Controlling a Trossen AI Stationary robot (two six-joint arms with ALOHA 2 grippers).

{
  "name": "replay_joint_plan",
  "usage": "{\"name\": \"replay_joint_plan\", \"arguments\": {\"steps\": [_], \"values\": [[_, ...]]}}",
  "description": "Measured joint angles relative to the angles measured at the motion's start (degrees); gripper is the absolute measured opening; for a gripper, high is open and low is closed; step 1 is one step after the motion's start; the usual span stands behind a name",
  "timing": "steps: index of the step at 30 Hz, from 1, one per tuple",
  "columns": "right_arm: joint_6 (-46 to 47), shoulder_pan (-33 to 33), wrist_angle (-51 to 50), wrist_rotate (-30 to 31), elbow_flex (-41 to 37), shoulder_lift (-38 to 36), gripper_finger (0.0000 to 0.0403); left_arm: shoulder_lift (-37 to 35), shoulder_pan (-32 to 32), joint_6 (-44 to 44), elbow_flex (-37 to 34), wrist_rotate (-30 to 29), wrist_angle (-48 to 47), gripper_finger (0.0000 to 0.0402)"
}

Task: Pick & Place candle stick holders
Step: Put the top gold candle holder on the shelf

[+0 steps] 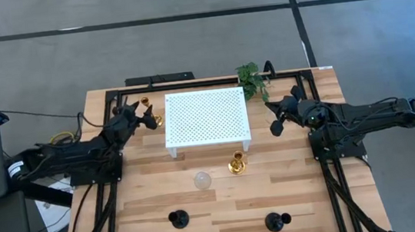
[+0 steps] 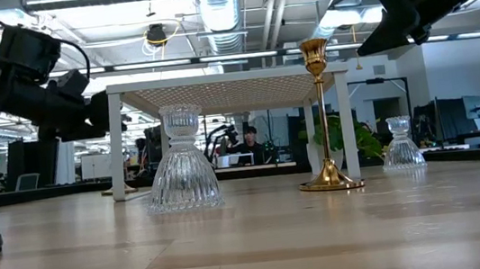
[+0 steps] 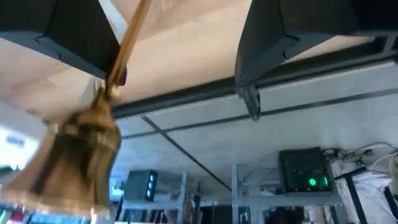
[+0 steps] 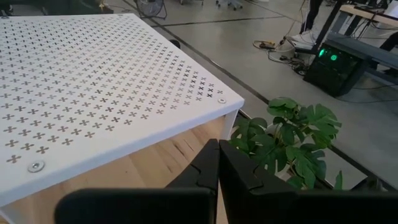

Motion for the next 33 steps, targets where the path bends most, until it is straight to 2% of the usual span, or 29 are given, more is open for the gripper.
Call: {"name": "replay_joint_plan", "arguments": {"steps": [4, 8, 23, 27, 33], "values": [[-0.02, 0.0, 0.0, 0.0, 0.0, 0.0, 0.0, 2.85, 0.1, -0.03, 0.0, 0.01, 3.89, 0.029], [-0.03, 0.0, 0.0, 0.01, 0.0, 0.0, 0.0, 4.78, 0.08, -0.09, 0.0, 0.05, 4.39, 0.0255], [-0.04, 0.0, 0.0, 0.02, 0.0, 0.0, 0.0, 6.21, -1.13, 0.0, 0.0, 0.22, 4.83, 0.0021], [-0.04, 0.0, 0.01, 0.02, 0.0, -0.01, 0.0, 6.21, -3.03, 1.33, 0.0, -0.12, 4.63, 0.0017], [-0.06, 0.0, 0.0, 0.02, 0.0, 0.0, 0.0, 6.21, -5.74, 4.68, 2.63, -3.89, 3.74, 0.0014]]}}
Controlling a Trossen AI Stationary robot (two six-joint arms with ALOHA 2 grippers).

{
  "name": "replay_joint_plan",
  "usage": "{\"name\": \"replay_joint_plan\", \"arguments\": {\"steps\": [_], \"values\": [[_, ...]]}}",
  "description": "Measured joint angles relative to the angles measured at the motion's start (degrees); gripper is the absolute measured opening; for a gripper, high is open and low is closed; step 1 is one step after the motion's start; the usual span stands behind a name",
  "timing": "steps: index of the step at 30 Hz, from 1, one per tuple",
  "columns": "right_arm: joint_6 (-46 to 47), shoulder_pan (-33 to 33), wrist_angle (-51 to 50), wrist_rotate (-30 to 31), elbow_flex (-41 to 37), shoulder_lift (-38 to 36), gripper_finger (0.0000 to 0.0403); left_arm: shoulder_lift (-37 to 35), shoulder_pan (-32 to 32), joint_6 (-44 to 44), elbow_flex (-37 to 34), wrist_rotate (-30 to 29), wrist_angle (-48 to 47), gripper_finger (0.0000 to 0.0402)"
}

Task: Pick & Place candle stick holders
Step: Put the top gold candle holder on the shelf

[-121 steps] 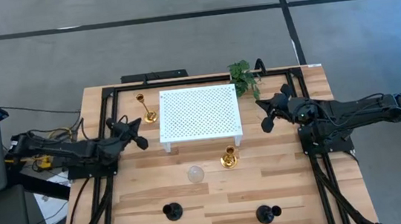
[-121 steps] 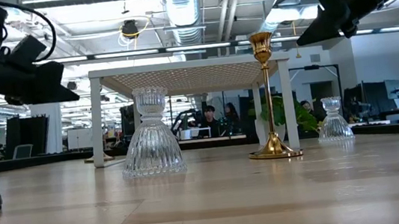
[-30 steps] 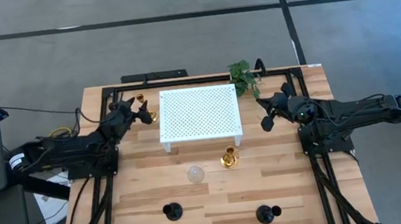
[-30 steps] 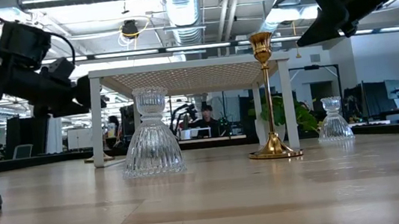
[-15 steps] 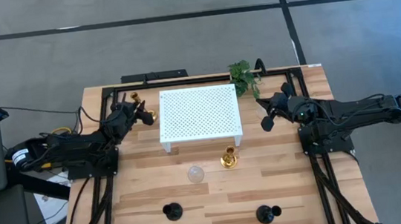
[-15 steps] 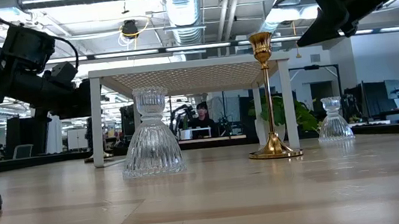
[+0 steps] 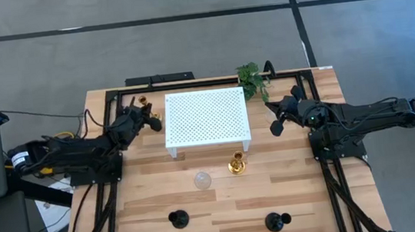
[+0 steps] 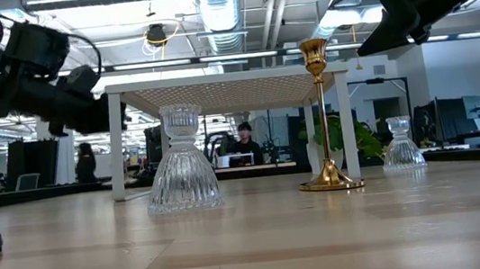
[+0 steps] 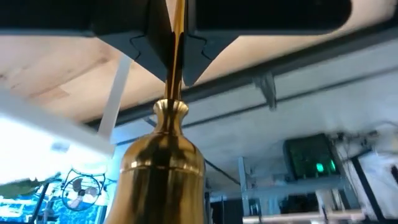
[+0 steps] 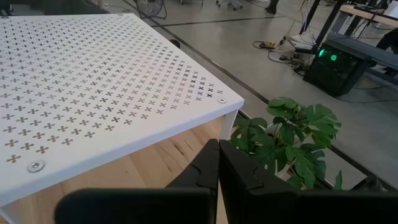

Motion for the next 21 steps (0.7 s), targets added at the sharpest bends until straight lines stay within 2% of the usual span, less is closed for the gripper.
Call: {"name": "replay_joint_plan", "arguments": {"steps": [2, 7, 9, 13, 18, 21], "values": [[0.0, 0.0, -0.02, 0.0, 0.0, -0.01, 0.0, -0.02, -0.97, 2.02, 2.39, -2.4, -2.69, 0.0014], [0.02, -0.02, -0.8, 0.02, -0.02, -0.01, 0.0, -0.15, -4.06, 6.3, 11.37, -13.81, -19.35, 0.0014], [0.0, -0.02, -0.85, 0.0, -0.02, 0.0, 0.0, -0.15, -5.32, 6.48, 14.83, -16.61, -24.31, 0.0014], [-0.77, -0.04, -0.85, 0.02, -0.02, 0.0, 0.0, -0.17, -7.38, 11.33, 20.01, -17.23, -25.93, 0.0014], [-1.36, -0.04, -0.87, 0.02, -0.02, 0.0, 0.0, -0.17, -9.92, 21.96, 27.1, -23.21, -25.94, 0.0014], [-1.51, -0.04, -0.87, 0.02, -0.02, 0.0, 0.0, -0.21, -11.14, 25.33, 31.57, -23.85, -25.9, 0.0015]]}}
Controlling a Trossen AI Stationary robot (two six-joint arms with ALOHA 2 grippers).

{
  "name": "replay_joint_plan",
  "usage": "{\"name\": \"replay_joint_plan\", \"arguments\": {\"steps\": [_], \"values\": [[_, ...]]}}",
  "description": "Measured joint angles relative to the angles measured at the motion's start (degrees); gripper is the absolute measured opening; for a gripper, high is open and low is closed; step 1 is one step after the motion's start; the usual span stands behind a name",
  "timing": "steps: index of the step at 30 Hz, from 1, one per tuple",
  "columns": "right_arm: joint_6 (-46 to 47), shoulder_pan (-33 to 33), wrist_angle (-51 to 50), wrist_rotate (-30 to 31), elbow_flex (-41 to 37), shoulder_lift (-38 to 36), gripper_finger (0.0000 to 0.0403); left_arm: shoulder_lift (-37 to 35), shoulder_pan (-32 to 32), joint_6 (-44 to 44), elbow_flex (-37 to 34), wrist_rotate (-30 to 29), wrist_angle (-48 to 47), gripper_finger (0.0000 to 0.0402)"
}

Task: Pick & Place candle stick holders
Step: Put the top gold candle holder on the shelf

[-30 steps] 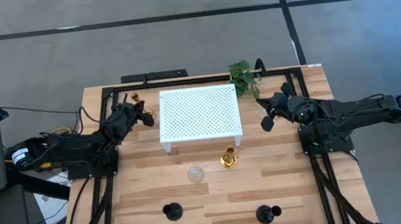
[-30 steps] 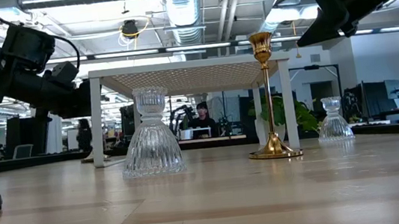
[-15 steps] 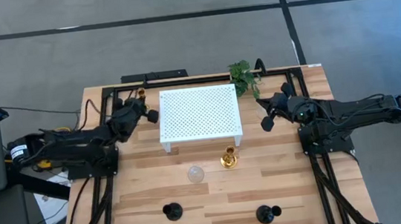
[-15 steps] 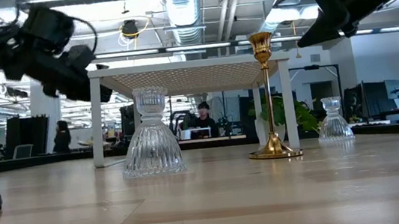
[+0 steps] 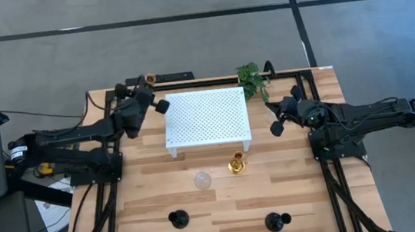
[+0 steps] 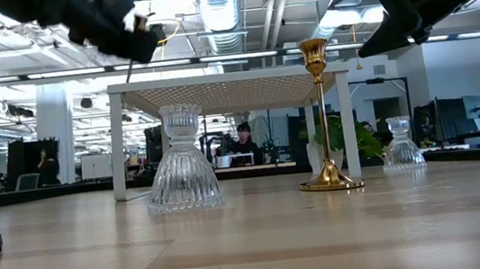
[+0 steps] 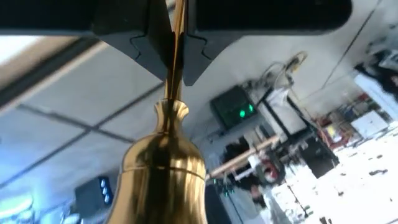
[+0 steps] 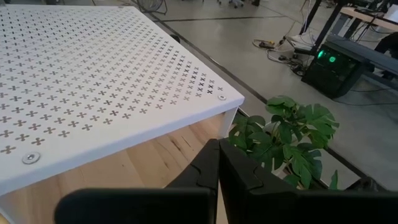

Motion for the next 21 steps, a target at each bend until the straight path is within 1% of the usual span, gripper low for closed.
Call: {"name": "replay_joint_plan", "arguments": {"steps": [2, 6, 9, 11, 13, 15, 17, 21], "values": [[0.0, 0.0, 0.01, 0.0, 0.0, 0.0, 0.0, -0.01, -0.94, 0.15, 2.32, 2.06, 0.03, 0.0014], [-0.02, 0.0, 0.0, 0.0, 0.0, 0.0, 0.0, -0.01, -2.92, -1.22, 5.35, 12.07, -0.07, 0.0014], [-0.01, 0.0, 0.0, 0.0, 0.0, 0.0, 0.0, -0.01, -4.06, -3.93, 6.49, 17.51, -0.39, 0.0014], [0.0, 0.0, 0.0, 0.0, 0.0, -0.02, 0.0, 0.01, -4.63, -5.32, 6.54, 19.99, -0.6, 0.0014], [-0.02, 0.0, -0.14, 0.0, 0.0, 0.0, 0.0, 0.01, -5.0, -6.69, 6.54, 20.73, -0.73, 0.0014], [0.0, 0.0, -0.17, 0.0, 0.0, 0.0, 0.0, 0.1, -4.89, -8.39, 6.54, 20.79, -0.69, 0.0014], [-0.01, 0.0, -0.21, 0.0, 0.0, 0.0, 0.0, 0.58, -4.21, -10.87, 6.54, 22.73, -0.51, 0.0014], [-0.02, 0.0, -0.22, 0.0, 0.0, -0.01, 0.0, 3.12, -1.08, -15.47, 6.82, 31.78, -0.34, 0.0014]]}}
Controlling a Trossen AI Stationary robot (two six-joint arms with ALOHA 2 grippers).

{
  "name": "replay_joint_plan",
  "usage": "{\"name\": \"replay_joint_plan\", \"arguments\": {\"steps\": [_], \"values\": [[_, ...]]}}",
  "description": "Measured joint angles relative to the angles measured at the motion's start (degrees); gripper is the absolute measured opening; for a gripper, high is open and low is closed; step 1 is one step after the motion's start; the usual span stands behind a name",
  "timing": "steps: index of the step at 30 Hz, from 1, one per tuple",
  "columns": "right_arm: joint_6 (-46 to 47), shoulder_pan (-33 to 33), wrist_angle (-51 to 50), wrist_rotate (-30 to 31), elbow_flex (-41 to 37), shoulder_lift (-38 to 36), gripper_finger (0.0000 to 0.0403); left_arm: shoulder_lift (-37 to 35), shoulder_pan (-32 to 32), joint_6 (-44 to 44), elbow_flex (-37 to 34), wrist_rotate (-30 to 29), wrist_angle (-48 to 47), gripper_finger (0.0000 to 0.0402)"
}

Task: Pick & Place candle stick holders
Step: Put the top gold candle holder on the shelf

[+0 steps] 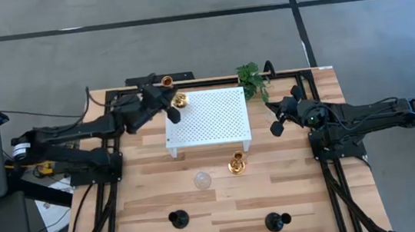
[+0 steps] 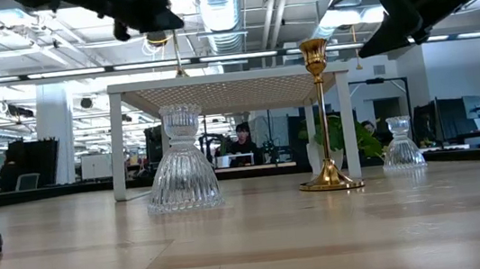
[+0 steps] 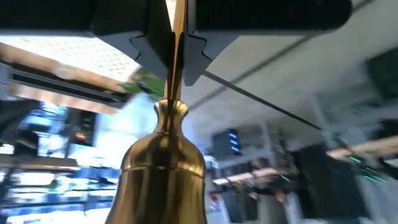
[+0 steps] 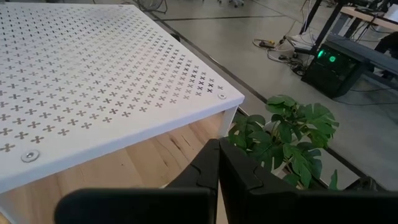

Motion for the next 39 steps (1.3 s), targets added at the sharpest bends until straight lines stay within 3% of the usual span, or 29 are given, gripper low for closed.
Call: {"name": "replay_joint_plan", "arguments": {"steps": [7, 13, 33, 39], "values": [[0.02, 0.01, -0.02, 0.0, 0.0, 0.01, 0.0, 7.64, 3.03, -1.12, 5.24, 5.97, -0.19, 0.0014], [0.02, 0.02, -0.2, 0.0, 0.0, -0.01, 0.0, 10.91, 2.87, -1.16, 6.85, 6.23, -2.9, 0.0014], [0.07, 0.02, -0.57, 0.0, 0.0, -0.01, 0.0, 10.12, 2.85, -3.94, 6.96, 5.44, -7.51, 0.0016], [0.09, 0.02, -0.57, 0.0, 0.0, -0.01, 0.0, 10.08, 2.98, -3.94, 6.96, 5.43, -7.47, 0.0038]]}}
